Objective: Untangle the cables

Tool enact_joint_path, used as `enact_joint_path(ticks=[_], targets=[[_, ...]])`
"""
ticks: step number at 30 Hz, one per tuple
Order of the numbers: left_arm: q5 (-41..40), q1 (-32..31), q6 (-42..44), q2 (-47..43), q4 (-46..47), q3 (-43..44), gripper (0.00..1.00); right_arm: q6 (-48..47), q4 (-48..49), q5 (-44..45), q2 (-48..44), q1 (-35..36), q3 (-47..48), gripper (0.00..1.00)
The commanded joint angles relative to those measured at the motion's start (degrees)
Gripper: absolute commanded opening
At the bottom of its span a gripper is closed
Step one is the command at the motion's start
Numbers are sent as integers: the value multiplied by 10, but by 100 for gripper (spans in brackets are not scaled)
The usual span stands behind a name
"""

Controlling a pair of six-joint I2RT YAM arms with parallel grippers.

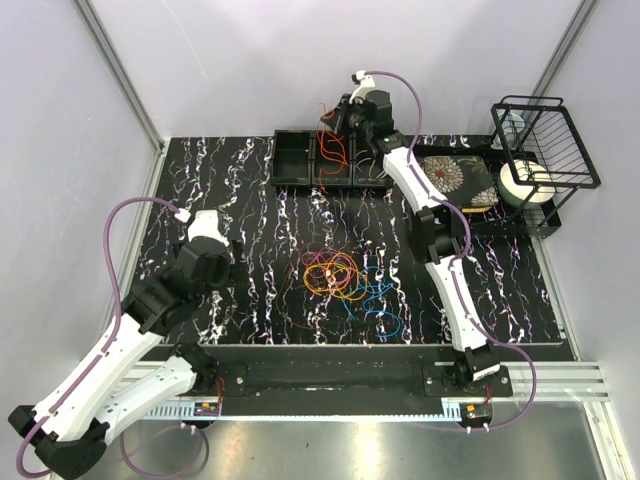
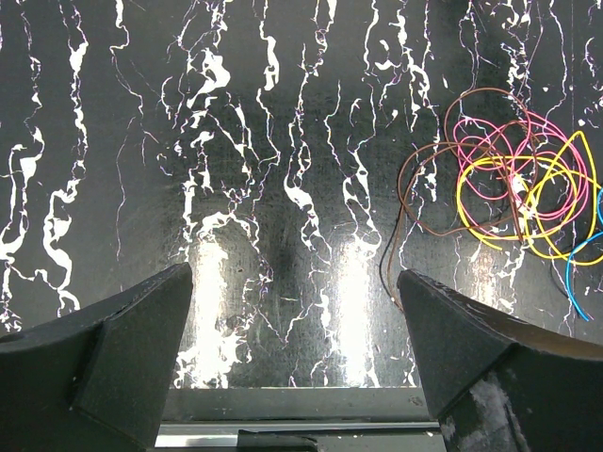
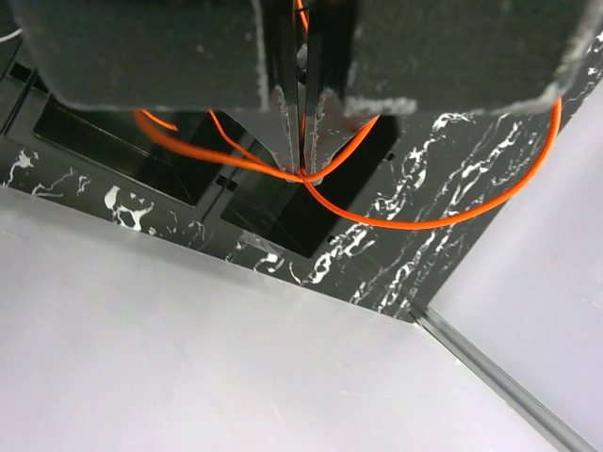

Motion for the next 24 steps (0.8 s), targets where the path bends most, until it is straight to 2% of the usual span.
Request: enact_joint_path(ticks=[1, 5, 11, 24], targets=[[2, 3, 8, -4, 30, 0, 94, 11, 52, -29, -98, 5, 8, 0], [6, 3, 9, -3, 30, 0, 93, 36, 83, -56, -114, 5, 18, 0], [6, 5, 9, -4, 31, -1, 92, 35, 101, -47, -119, 4, 25, 0], [7, 4, 9, -3, 30, 0, 92, 17, 153, -16, -55, 5, 33, 0]])
